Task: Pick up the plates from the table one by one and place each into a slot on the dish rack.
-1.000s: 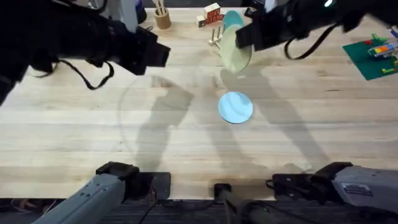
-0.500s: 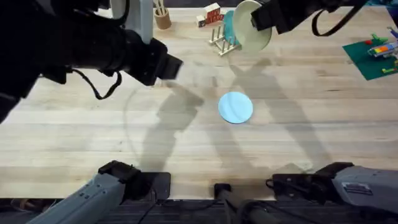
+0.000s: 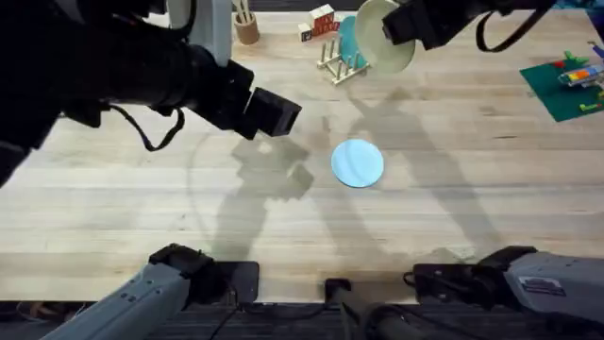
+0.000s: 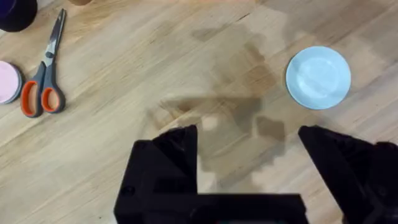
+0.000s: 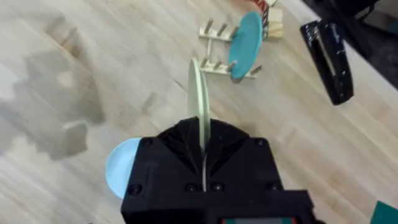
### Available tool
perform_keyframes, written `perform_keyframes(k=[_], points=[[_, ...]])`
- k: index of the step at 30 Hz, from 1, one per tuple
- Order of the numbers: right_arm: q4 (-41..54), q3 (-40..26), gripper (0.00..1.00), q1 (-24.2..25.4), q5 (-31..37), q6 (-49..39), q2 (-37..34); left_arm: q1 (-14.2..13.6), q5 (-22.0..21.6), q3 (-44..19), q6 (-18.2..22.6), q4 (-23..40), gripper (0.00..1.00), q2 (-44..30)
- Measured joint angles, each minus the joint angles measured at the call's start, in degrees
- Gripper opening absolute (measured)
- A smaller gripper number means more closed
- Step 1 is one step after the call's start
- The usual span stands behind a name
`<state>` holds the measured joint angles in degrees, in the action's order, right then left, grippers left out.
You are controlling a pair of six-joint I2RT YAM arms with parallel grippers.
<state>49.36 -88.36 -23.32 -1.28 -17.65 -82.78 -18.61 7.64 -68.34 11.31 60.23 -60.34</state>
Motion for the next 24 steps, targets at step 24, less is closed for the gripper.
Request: perform_keyframes(k=[24], points=[[-9.5, -13.7, 0.029, 5.0, 0.0, -1.3, -18.3, 0.0, 0.0, 0.0, 0.0, 0.0, 0.995, 0.0]])
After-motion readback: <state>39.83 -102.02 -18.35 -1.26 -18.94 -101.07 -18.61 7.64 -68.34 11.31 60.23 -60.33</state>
